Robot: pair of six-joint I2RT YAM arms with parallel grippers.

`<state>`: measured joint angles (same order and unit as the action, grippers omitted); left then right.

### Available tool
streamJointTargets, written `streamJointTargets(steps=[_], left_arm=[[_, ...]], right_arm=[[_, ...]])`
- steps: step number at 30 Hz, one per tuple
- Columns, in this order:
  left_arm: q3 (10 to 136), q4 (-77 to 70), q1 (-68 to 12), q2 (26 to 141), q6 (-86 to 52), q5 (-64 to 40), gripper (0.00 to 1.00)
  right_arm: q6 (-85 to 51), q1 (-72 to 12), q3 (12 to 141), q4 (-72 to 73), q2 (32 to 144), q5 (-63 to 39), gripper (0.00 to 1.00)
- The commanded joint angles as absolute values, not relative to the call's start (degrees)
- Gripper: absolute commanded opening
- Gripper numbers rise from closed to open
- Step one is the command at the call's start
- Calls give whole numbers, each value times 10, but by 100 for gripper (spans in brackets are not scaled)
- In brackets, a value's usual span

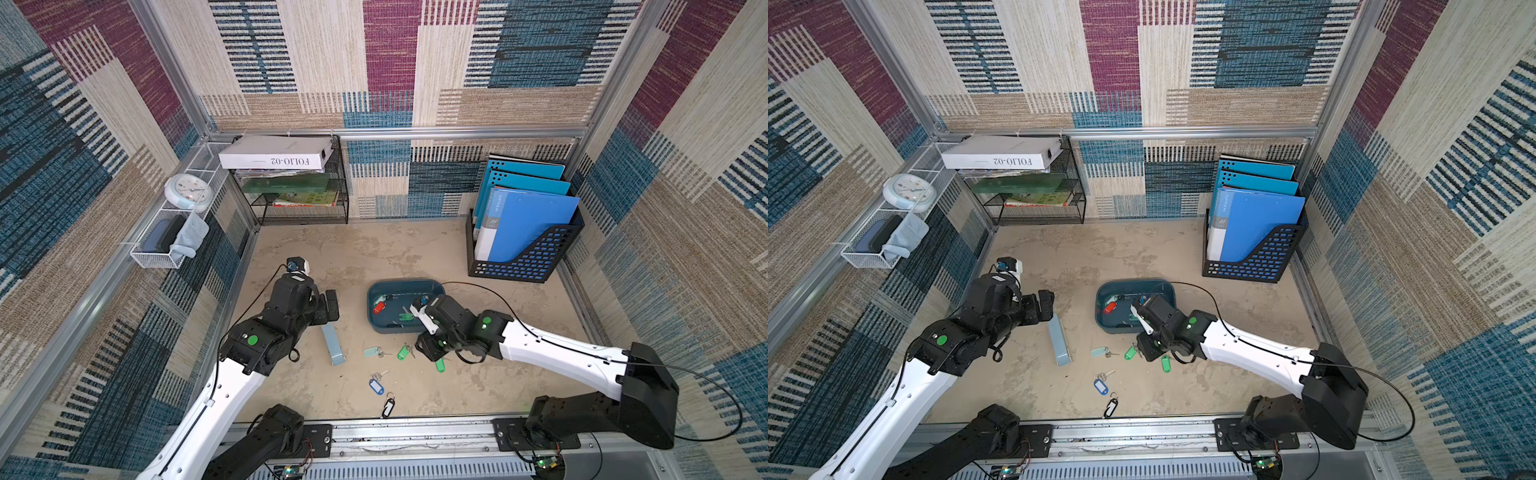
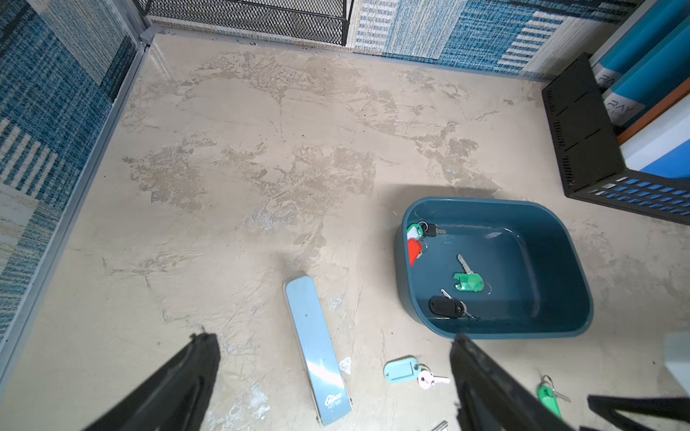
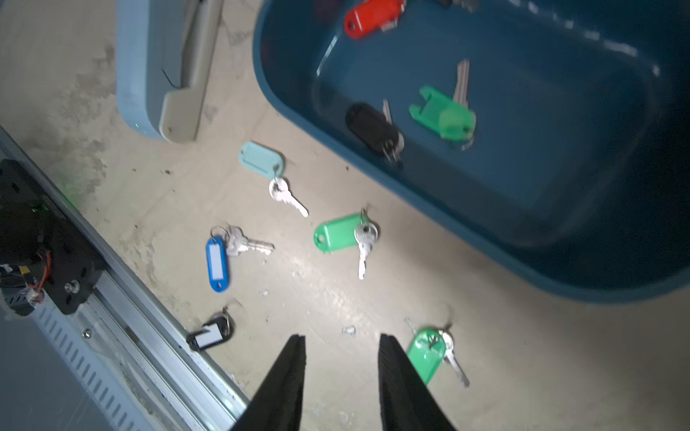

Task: Take the keys out of the storage box
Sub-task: Move the key to the center of the board.

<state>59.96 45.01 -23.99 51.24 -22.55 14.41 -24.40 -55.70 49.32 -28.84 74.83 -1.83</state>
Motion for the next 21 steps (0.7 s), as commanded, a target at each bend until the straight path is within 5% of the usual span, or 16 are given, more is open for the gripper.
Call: streamJointTargets(steps=[1, 21], left_arm=[[602, 436, -240, 524, -226, 143, 99], [602, 442, -238, 527, -211, 162, 99]], right_arm=[[-324, -562, 437, -289, 725, -25, 38], [-332, -530, 436, -245, 881, 47, 23]])
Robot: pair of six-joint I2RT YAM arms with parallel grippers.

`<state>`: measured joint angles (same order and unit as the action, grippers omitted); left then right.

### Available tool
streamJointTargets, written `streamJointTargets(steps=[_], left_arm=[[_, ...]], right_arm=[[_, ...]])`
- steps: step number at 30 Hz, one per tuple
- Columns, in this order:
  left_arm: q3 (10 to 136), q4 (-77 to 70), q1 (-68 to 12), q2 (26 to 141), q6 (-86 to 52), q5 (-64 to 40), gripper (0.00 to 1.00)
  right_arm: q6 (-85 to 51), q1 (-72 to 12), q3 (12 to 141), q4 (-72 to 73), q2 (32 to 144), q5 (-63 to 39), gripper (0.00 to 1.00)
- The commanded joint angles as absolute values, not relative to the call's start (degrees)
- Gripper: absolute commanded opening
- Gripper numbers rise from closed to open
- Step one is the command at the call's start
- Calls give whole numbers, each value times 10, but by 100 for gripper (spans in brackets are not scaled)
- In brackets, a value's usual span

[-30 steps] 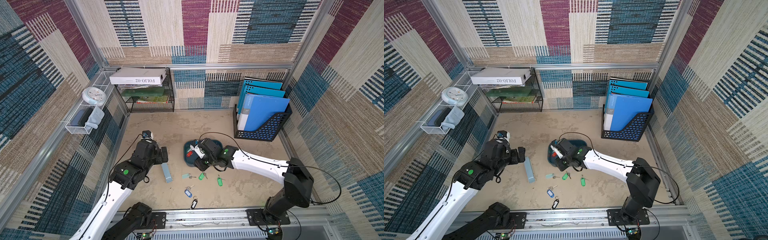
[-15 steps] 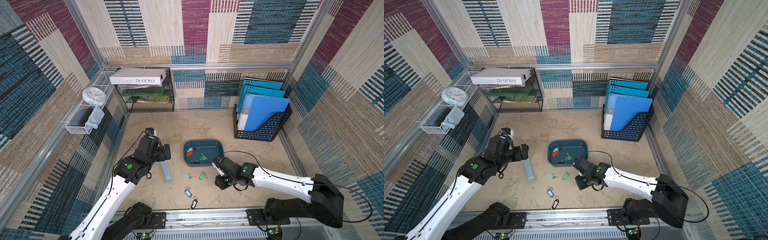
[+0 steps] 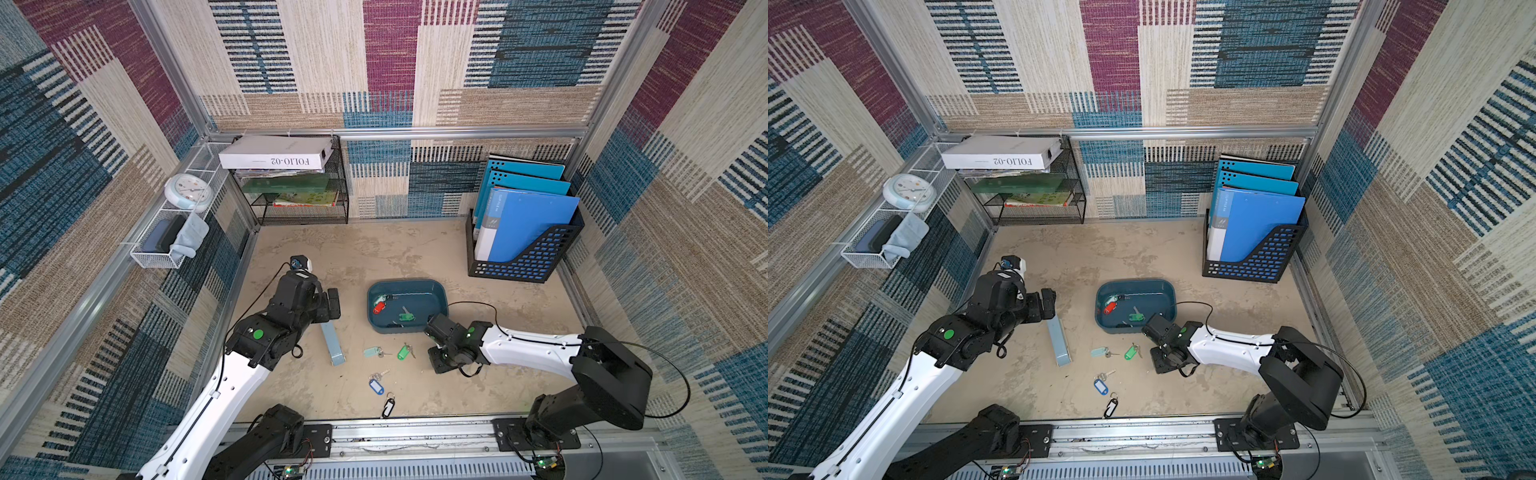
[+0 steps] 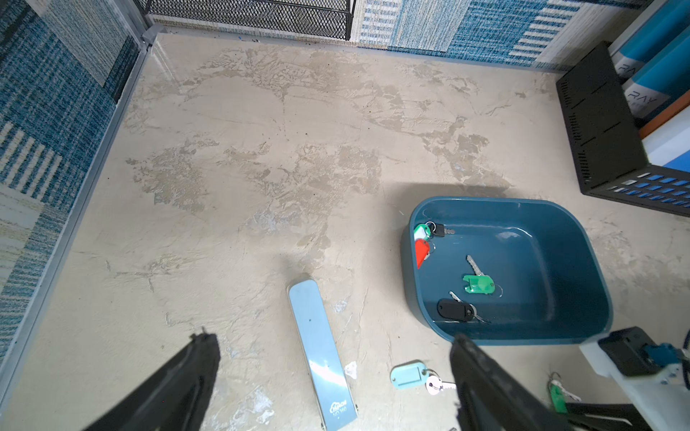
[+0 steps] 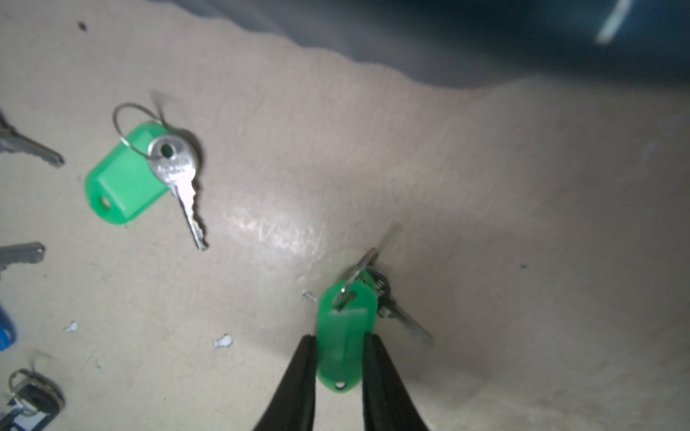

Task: Take the keys out of the storage box
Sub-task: Move the key to the center of the board, then pick up the key from the storage box.

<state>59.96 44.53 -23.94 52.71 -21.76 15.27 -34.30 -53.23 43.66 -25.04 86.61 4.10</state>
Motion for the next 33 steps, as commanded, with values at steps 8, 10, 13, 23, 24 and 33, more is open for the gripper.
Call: streamJointTargets(steps=[8, 10, 13, 23, 24, 33], left_arm=[[603, 446, -237, 525, -208, 168, 99], [602, 446, -237, 526, -208, 168, 99], [603, 446, -236, 528, -208, 167, 99], [600, 448, -234, 529, -206, 172, 99], [601, 450, -234, 529, -206, 172, 99], [596, 450, -232, 528, -203, 181, 99]], right_arm=[[-318, -526, 491, -306, 877, 73, 36], [-309, -527, 534, -347, 848, 82, 40], [-293, -527, 596, -351, 814, 95, 45], [-201, -488, 824, -245, 1074, 33, 55], [-200, -485, 852, -248, 1109, 26, 52], [-188, -472, 930, -235, 1234, 18, 42]])
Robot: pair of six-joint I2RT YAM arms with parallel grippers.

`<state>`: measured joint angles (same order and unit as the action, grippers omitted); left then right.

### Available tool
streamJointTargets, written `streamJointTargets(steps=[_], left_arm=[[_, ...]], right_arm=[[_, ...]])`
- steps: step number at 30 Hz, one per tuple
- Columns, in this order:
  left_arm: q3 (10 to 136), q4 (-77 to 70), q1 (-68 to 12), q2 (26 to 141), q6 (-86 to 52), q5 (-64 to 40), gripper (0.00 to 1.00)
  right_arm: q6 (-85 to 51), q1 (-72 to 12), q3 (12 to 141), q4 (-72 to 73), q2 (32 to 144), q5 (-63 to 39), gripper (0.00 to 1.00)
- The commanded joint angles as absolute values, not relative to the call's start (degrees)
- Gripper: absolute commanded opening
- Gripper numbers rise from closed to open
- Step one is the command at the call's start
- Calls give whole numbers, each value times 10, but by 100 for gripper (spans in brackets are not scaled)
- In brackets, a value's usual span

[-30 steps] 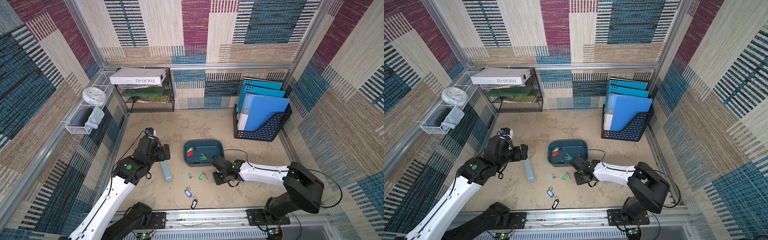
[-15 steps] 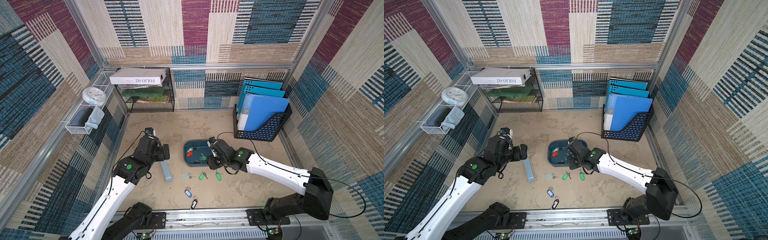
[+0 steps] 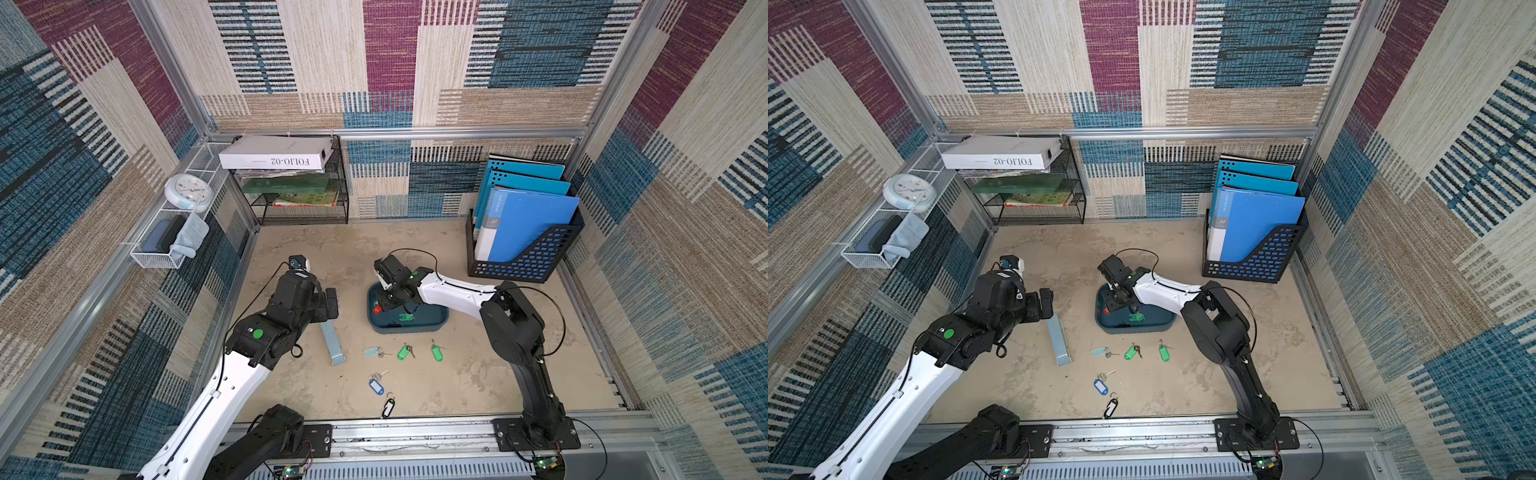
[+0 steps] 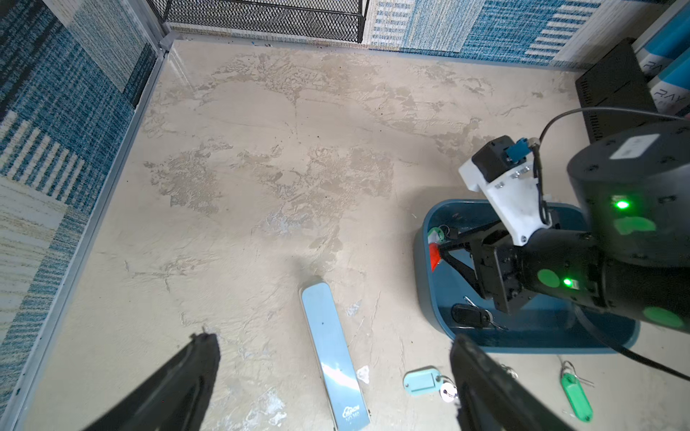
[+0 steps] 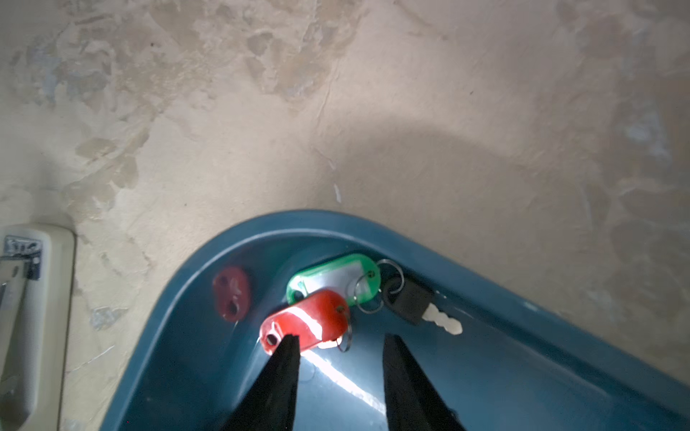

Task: Take the keys out of the storage box
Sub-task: Pick up the key from the storage box.

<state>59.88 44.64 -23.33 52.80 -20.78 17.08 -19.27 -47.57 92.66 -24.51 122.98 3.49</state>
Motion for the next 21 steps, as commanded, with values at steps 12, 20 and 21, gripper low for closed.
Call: streamJointTargets(steps=[12, 20, 21], left_arm=[[597, 450, -228, 531, -200, 179, 99], [596, 450, -226, 530, -200, 180, 99], [597, 450, -226, 530, -200, 179, 99]], right_arm=[[-198, -469, 941, -235, 1277, -6, 25], [-193, -468, 927, -246, 1218, 19, 0], [-191, -469, 927, -250, 1208, 20, 0]])
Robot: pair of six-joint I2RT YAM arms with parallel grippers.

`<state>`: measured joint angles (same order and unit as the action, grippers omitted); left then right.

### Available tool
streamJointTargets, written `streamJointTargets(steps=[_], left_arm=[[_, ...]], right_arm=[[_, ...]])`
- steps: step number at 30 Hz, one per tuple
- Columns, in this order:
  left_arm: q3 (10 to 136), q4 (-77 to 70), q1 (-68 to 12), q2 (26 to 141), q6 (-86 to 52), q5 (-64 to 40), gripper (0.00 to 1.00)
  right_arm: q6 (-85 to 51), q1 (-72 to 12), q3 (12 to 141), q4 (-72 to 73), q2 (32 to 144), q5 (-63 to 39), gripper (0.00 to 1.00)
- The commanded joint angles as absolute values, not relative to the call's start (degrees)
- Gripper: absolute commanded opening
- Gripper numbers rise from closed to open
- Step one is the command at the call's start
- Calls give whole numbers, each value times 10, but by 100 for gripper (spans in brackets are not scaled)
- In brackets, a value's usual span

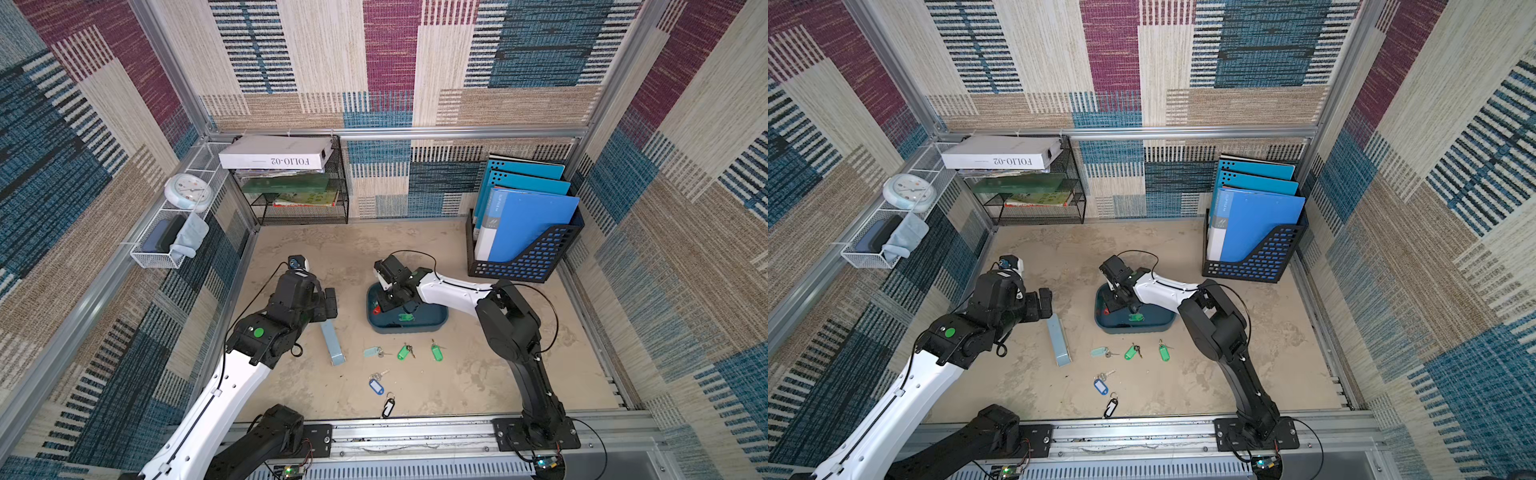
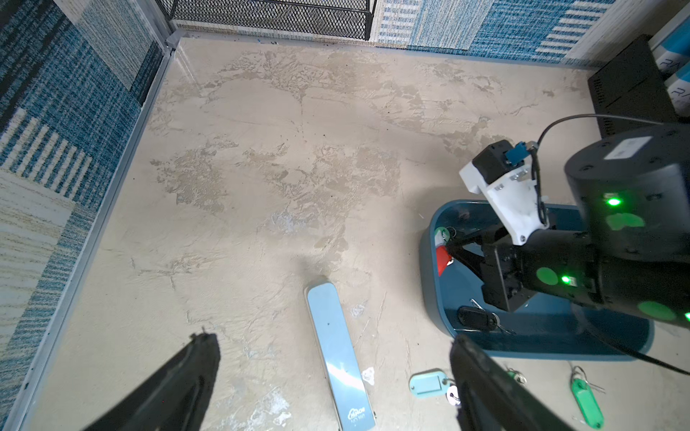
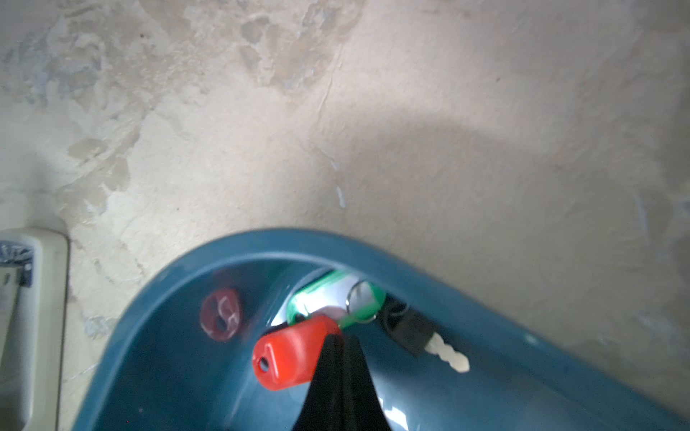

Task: Take the keys out of the storage box
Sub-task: Pick up the key from the storage box, then place the key at the center of the board.

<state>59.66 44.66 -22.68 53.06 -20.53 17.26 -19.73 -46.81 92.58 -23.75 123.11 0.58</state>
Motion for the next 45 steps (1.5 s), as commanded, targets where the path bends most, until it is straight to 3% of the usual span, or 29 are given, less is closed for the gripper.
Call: streamJointTargets(steps=[1, 9, 14, 20, 28, 45], left_arm=[[597, 449, -226, 529, -200, 179, 99], [598, 448, -223, 528, -201, 174, 99], [597, 447, -223, 527, -203, 170, 99], [594, 444, -223, 531, -206, 163, 99], [594, 444, -223, 533, -209, 154, 99], [594, 443, -222, 531, -207, 152, 99]], right_arm=[[-189, -469, 926, -255, 1195, 21, 0], [-151, -470, 871, -288, 1053, -3, 0], [-113, -482, 704, -244, 875, -135, 0], [-157, -527, 505, -193, 722, -167, 0], [-184, -546, 446, -107, 782, -180, 0], [-167, -555, 421, -141, 895, -112, 0]])
